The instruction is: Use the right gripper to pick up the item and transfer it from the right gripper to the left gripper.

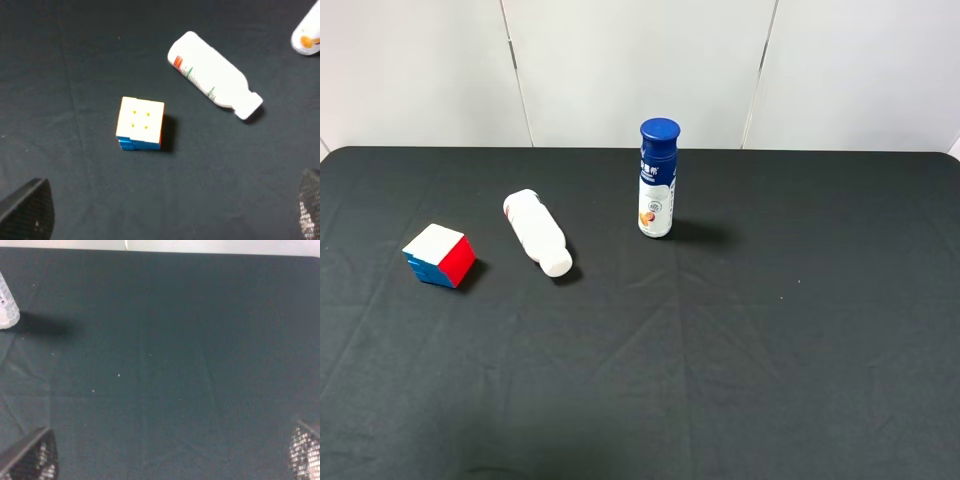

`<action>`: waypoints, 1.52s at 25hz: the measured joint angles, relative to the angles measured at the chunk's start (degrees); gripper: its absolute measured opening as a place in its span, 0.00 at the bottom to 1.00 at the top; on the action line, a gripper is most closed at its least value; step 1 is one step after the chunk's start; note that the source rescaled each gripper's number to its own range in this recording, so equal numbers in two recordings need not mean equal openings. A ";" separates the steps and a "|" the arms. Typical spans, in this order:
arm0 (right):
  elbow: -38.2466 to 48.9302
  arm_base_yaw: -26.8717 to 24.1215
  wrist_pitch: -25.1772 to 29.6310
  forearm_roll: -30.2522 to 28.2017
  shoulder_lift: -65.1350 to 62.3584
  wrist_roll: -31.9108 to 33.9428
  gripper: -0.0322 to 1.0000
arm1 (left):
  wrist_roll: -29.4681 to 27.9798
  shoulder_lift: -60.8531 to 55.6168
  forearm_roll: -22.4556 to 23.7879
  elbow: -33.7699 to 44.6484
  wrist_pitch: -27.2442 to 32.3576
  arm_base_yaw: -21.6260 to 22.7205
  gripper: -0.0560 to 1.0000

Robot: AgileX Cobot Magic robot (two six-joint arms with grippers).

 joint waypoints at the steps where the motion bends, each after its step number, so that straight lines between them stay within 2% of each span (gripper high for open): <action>1: 0.00 0.00 0.00 0.00 0.00 0.00 1.00 | 0.00 -1.65 0.05 0.10 1.37 0.00 0.92; 4: 0.00 0.00 0.00 0.00 0.00 0.00 1.00 | -0.12 -7.37 0.05 2.00 4.92 0.00 0.92; 6: 0.00 0.00 0.00 0.00 0.00 0.00 1.00 | -0.12 -14.41 0.05 6.34 6.79 0.00 0.92; 12: 0.00 0.00 0.00 0.00 0.00 0.00 1.00 | -1.50 -28.72 0.18 14.84 7.26 0.00 0.92; 19: 0.00 0.00 0.00 0.00 0.00 0.00 1.00 | -1.88 -41.36 2.73 22.05 6.30 0.00 0.92; 22: 0.00 0.00 0.00 0.00 0.00 0.00 1.00 | -2.02 -43.31 2.83 25.73 6.24 0.00 0.92; 34: 0.00 0.00 0.00 0.00 0.00 0.00 1.00 | -3.37 -43.35 2.97 26.08 5.96 0.00 0.89; 38: 0.00 0.00 0.00 0.00 0.00 0.00 1.00 | -3.37 -43.35 2.97 26.08 5.96 3.09 0.89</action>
